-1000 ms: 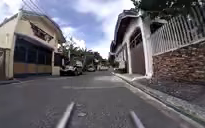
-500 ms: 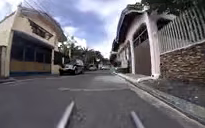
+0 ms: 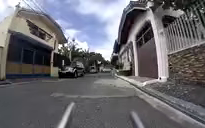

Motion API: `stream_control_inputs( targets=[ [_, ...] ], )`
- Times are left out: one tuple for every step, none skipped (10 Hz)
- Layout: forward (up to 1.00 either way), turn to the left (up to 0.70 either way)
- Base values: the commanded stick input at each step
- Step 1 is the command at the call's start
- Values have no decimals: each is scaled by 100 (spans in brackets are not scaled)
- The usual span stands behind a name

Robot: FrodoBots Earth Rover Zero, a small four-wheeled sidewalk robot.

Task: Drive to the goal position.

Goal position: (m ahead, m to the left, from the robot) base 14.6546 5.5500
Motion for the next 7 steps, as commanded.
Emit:
stream_control_inputs(
  targets=[
    [100, -8],
    [100, -24],
    [100, -40],
    [100, -19],
    [100, 1],
    [100, 8],
    [100, 2]
  ],
)
